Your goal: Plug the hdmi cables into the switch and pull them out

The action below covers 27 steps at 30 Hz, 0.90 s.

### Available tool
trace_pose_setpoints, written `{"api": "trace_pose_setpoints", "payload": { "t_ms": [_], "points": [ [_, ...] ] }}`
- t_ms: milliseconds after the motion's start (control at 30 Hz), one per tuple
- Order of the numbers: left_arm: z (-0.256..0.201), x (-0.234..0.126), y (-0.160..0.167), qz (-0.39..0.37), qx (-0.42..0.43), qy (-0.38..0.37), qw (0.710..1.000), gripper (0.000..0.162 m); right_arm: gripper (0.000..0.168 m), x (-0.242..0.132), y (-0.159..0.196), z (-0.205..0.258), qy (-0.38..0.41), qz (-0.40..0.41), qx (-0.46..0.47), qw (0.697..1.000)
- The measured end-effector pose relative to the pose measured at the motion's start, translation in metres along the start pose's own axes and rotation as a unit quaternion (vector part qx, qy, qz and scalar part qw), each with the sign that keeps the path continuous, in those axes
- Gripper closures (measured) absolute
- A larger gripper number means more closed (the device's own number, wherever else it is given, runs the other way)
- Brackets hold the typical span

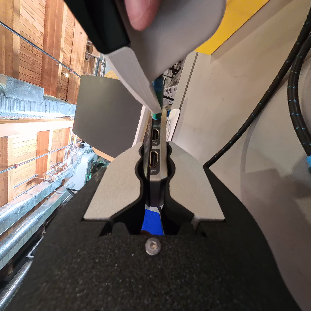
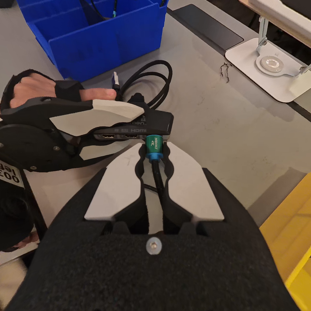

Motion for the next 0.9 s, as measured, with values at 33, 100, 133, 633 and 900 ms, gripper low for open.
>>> {"api": "trace_pose_setpoints", "payload": {
  "t_ms": [33,100,133,633,900],
  "points": [
    [0.000,0.000,0.000,-0.002,0.000,0.001,1.000,0.138,0.148,-0.001,0.001,0.000,-0.002,-0.001,0.003,1.000],
    [-0.001,0.001,-0.001,-0.004,-0.002,0.002,1.000,0.138,0.148,-0.002,0.001,0.000,-0.001,-0.004,0.006,1.000],
    [-0.002,0.001,-0.002,-0.005,-0.001,0.003,1.000,0.138,0.148,-0.003,0.002,-0.001,-0.001,-0.002,0.004,1.000],
    [-0.005,0.000,-0.007,-0.025,-0.014,0.014,1.000,0.138,0.147,-0.013,0.008,0.003,0.021,-0.023,-0.009,0.999],
    [-0.006,-0.004,-0.011,-0.042,0.006,0.008,0.999,0.138,0.148,-0.020,0.013,0.008,0.013,-0.033,-0.004,0.999]
  ]
}}
Point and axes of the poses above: each gripper's, where its closed fingertips meet, x out along the fingers, y out of its underside, z = x × y across the jaws, the point moved 2 cm from there along -x, back along the fingers, and after that the axes turned 6 degrees about -z, right-handed, at the moved point
